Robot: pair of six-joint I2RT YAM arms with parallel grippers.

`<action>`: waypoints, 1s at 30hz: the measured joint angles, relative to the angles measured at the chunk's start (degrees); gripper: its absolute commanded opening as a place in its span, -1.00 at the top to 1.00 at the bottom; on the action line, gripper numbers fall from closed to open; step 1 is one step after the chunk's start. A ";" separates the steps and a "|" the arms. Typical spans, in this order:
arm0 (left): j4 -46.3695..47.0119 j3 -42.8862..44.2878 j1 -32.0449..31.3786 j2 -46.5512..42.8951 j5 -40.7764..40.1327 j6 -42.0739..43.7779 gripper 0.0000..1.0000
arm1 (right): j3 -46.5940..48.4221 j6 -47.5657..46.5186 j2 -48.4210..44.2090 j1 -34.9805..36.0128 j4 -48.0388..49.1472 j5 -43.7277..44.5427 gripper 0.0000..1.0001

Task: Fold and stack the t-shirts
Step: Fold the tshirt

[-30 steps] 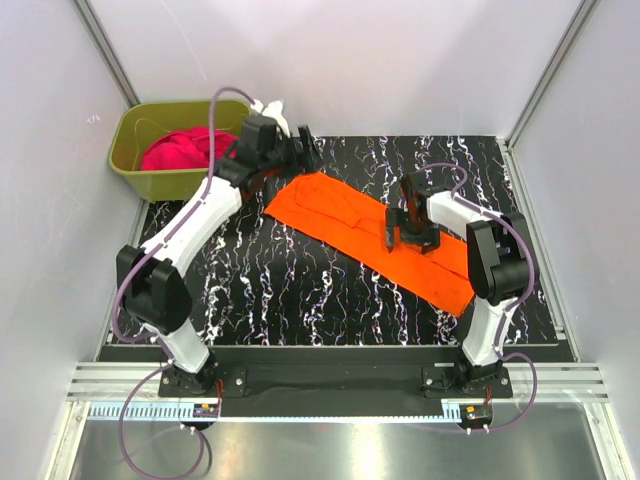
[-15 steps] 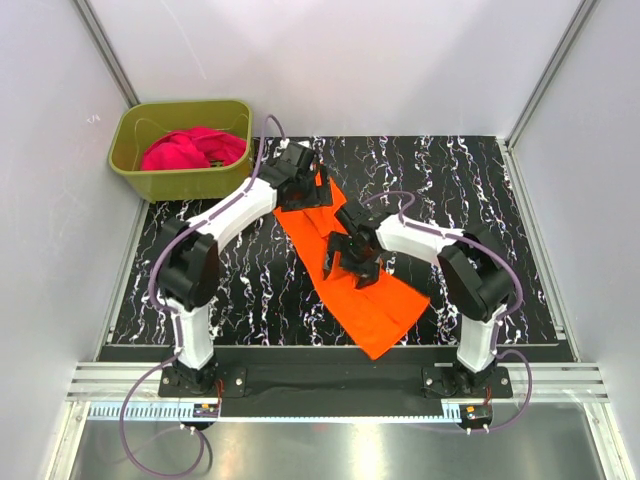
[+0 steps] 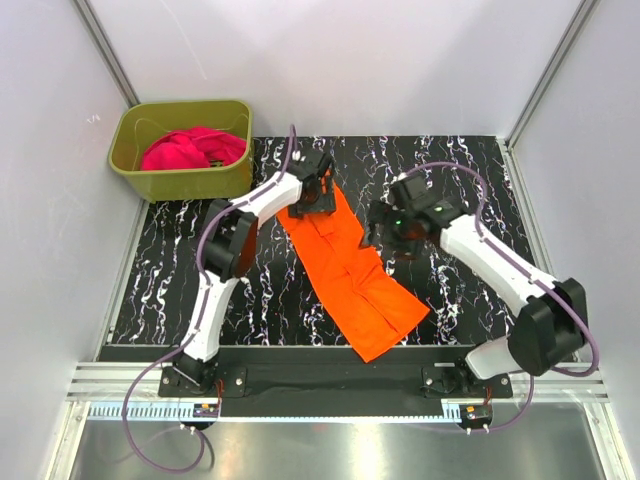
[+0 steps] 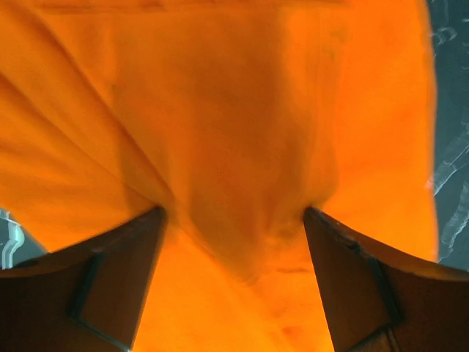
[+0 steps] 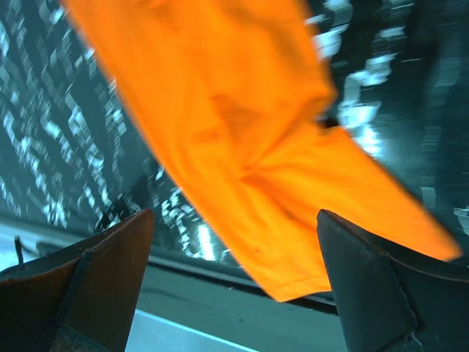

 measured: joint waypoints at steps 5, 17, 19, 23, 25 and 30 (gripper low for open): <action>-1.14 14.23 1.97 8.61 4.11 1.16 -0.65 | -1.92 -2.38 -0.59 -5.86 -1.33 0.96 -0.99; 10.60 30.95 9.77 20.74 23.41 2.78 -0.68 | -1.16 -5.53 11.87 -6.67 -0.28 -1.97 -1.00; 12.52 28.59 10.14 19.85 24.63 3.56 -0.70 | -1.33 -5.07 12.79 -6.49 0.66 -2.99 -0.90; 12.98 19.63 9.22 13.18 25.29 4.39 -0.73 | -1.57 -4.20 12.92 -4.61 2.36 -3.69 -0.69; 11.78 14.60 8.31 7.91 25.57 4.42 -0.72 | -1.81 -4.20 12.94 -3.06 3.15 -3.78 -0.66; 10.71 2.95 5.07 -10.69 25.64 4.31 -0.73 | -3.69 -5.20 14.12 0.20 4.02 -3.76 -0.68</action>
